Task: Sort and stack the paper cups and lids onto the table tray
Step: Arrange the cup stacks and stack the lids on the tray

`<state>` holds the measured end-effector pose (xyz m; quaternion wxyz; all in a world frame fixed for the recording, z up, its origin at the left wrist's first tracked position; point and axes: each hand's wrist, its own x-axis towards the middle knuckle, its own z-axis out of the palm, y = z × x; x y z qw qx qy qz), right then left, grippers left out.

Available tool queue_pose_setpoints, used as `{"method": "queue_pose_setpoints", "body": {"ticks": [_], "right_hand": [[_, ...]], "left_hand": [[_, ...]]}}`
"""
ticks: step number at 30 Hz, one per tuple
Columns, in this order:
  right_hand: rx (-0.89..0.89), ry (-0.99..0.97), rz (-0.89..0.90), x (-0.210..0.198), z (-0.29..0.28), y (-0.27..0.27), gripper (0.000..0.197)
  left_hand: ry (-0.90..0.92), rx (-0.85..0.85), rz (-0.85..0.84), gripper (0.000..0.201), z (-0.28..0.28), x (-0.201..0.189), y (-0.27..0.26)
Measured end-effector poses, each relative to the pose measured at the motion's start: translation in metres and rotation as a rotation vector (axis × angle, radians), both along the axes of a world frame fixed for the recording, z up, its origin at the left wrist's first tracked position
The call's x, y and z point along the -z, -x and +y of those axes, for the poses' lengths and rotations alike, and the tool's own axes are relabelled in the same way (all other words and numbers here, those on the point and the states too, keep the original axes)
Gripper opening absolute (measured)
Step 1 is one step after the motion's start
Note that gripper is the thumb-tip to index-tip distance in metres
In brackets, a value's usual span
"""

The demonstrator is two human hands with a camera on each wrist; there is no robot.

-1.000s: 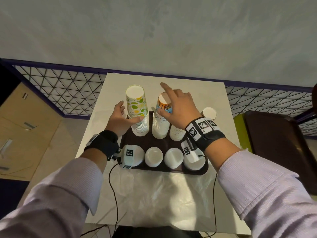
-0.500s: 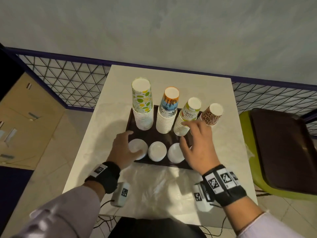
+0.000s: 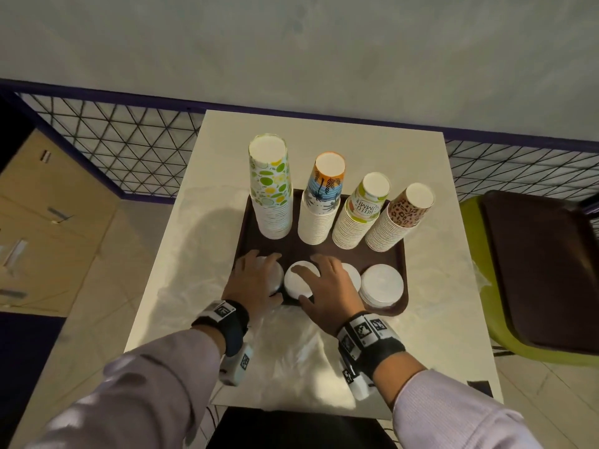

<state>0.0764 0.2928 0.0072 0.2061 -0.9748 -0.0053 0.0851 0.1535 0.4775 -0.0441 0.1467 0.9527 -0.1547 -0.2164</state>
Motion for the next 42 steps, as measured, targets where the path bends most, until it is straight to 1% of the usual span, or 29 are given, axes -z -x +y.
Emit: {"method": "queue_pose_setpoints", "body": {"ticks": [5,11,16,18,21,28,32,34,36,39,42], "right_hand": [[-0.036,0.075,0.041,0.006,0.002,-0.009,0.057],[-0.048,0.118,0.050,0.013,0.005,-0.015,0.060],[-0.033,0.139,0.050,0.016,0.008,-0.019,0.055],[-0.029,0.143,0.051,0.017,0.009,-0.019,0.054],[-0.029,0.157,0.050,0.018,0.009,-0.018,0.054],[-0.041,0.167,0.055,0.017,0.008,-0.019,0.054],[-0.054,0.154,0.053,0.016,0.007,-0.019,0.054],[-0.055,0.146,0.048,0.016,0.008,-0.019,0.055],[-0.049,0.134,0.043,0.017,0.008,-0.019,0.058],[-0.044,0.129,0.046,0.017,0.007,-0.019,0.058],[-0.049,0.127,0.047,0.016,0.007,-0.019,0.057]], "left_hand": [[-0.054,0.043,-0.016,0.082,-0.007,0.008,-0.006],[-0.118,0.086,-0.086,0.066,-0.009,0.013,-0.012],[-0.100,0.101,-0.099,0.063,-0.009,0.011,-0.016],[-0.094,0.104,-0.110,0.066,-0.010,0.011,-0.016],[-0.075,0.104,-0.109,0.079,-0.011,0.011,-0.019],[0.028,0.038,-0.072,0.101,-0.008,0.003,-0.022],[0.065,-0.022,-0.095,0.107,0.005,-0.005,-0.018],[0.095,-0.052,-0.124,0.102,0.014,-0.007,-0.010],[0.101,-0.050,-0.163,0.093,0.024,-0.003,-0.001],[0.092,-0.008,-0.188,0.072,0.031,0.006,0.008],[0.102,-0.004,-0.173,0.054,0.030,0.007,0.007]]}}
